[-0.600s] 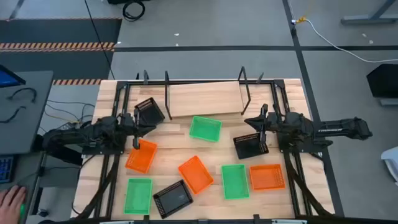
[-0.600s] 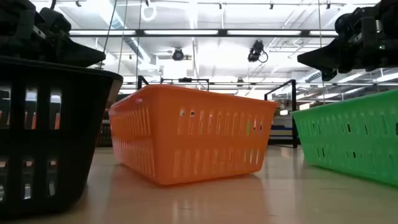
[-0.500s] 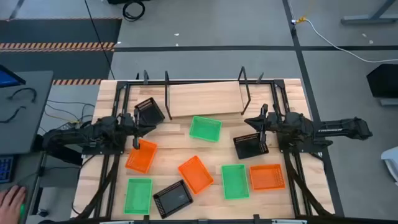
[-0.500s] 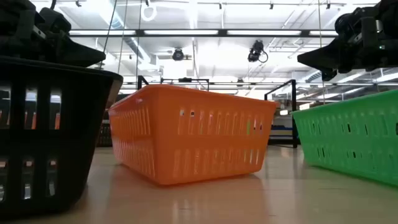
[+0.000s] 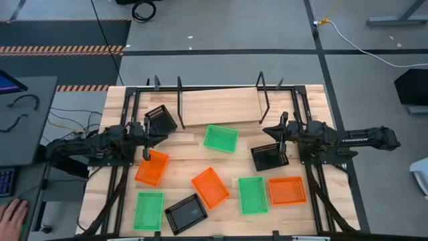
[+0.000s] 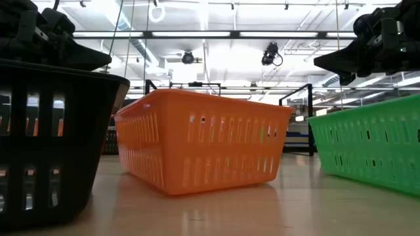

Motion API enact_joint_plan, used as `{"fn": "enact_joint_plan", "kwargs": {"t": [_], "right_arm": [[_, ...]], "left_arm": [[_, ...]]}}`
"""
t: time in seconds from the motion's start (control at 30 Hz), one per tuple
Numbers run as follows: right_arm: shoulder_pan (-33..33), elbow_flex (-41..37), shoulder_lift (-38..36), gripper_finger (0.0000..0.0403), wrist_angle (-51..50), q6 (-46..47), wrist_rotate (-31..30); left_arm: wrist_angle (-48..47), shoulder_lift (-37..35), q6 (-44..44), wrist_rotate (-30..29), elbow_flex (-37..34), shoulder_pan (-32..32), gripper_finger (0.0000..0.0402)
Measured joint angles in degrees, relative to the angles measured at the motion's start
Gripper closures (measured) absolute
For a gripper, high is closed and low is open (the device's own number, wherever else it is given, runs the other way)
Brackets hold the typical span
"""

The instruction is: Stack baskets on shelf by color

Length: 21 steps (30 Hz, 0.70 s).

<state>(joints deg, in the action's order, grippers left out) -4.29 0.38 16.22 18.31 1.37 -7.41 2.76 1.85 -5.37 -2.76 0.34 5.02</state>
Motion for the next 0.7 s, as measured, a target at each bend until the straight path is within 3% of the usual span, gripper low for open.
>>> {"fn": "enact_joint_plan", "kwargs": {"t": [0.7], "right_arm": [[0.00, -0.01, 0.00, 0.0390, 0.01, 0.00, 0.01]], "left_arm": [[-0.01, 0.00, 0.00, 0.02, 0.01, 0.01, 0.0376]]}}
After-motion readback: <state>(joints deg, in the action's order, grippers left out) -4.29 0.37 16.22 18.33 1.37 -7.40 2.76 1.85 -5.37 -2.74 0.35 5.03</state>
